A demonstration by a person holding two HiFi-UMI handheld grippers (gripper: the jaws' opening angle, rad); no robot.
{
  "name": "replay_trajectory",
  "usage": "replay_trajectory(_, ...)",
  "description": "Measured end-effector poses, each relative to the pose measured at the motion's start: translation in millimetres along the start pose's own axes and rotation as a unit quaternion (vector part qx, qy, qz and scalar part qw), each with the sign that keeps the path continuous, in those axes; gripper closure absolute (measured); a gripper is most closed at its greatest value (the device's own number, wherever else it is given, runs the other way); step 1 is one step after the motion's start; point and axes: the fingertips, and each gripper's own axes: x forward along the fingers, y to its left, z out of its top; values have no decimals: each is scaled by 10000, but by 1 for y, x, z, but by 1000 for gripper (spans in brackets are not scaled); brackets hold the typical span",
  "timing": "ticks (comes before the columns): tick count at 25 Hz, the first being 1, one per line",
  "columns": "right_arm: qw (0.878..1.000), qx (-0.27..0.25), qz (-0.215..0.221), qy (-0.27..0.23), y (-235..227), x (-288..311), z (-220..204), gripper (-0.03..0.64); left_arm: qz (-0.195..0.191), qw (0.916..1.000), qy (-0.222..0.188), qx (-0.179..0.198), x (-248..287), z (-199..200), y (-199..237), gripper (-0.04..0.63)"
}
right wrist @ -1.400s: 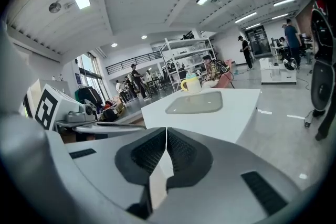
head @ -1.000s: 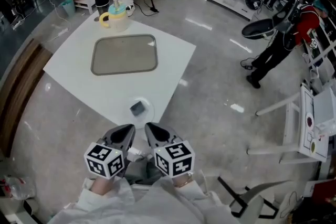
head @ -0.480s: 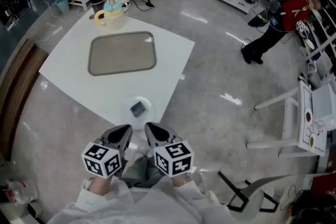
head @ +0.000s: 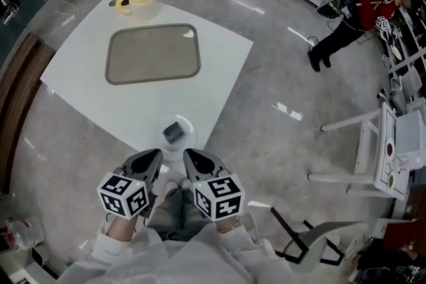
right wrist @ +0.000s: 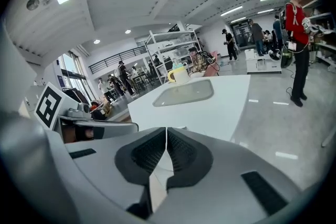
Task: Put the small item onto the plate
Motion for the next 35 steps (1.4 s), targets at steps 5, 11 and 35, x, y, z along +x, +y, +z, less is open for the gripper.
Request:
replay_trajectory(5,9999,46,-61,130,-13,15,-6,600,148,9996,122,-184,11,-7,18,584)
replay_trajectory(11,9997,51,-12,239,-21,31,-13,600,132,9992,266,-256,26,-15,32,584)
replay_trajectory(35,9975,206,-250,625,-64,64,-36,528,806,9924,519,-770,53,-35,85,480)
